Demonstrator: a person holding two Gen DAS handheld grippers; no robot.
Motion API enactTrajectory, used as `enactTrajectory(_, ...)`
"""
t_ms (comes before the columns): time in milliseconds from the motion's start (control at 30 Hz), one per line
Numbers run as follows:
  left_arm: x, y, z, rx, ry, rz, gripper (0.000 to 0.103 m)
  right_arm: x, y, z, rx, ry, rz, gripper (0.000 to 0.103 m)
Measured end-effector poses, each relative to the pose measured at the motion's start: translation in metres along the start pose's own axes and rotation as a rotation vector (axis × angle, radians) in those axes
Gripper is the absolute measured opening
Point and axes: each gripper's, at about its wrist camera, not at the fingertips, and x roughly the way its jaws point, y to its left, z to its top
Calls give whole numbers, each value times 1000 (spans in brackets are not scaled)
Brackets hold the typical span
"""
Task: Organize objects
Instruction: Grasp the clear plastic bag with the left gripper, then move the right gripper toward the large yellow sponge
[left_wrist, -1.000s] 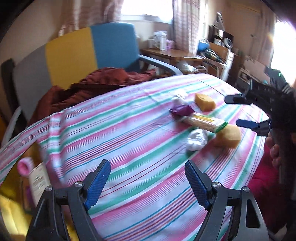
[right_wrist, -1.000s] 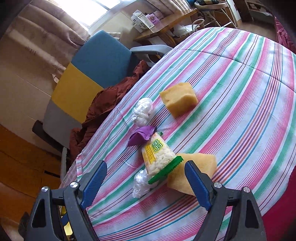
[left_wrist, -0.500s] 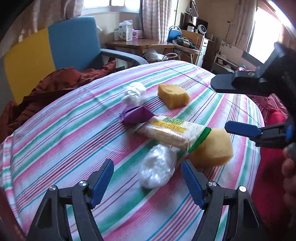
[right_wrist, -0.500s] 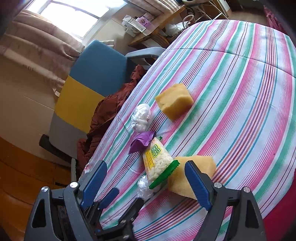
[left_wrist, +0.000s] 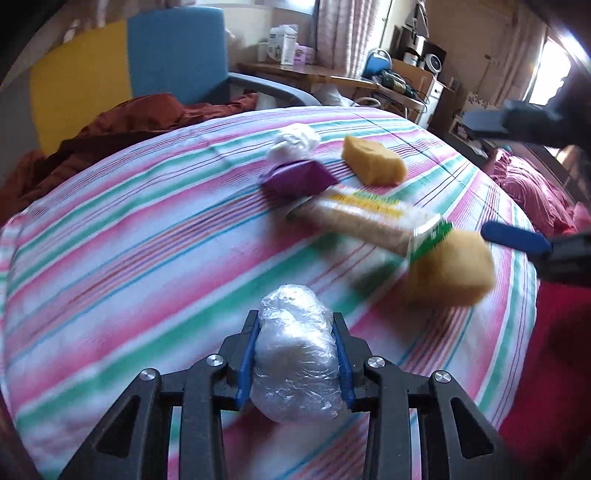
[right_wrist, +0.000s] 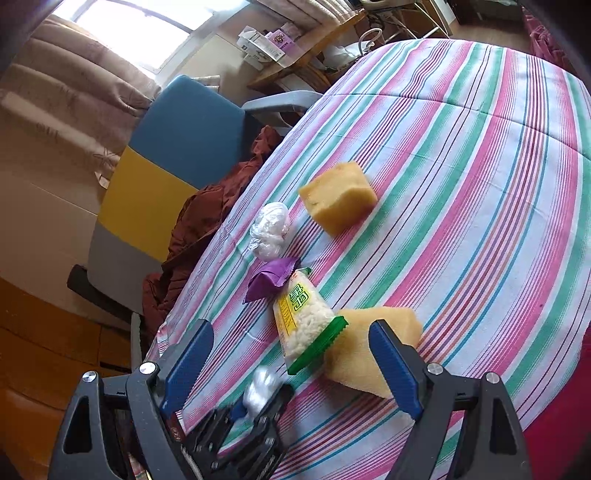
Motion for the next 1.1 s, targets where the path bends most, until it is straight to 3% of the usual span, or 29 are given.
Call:
enactTrajectory(233,-47,21,-58,-29,-50,33,37,0,0,0,-1,-14,-32,88)
enactTrajectory(367,-55,22,-71,-19,-65,35,37,1,4,0,-26,-15,-73,88)
enactTrajectory(833,-55,24,-75,-13,-94,21,37,7,5,-1,-37,15,-107,88)
enactTrajectory(1100,-54,28,-76,-34,-105,-9,39,18,8,-4,-79,37,-243,88)
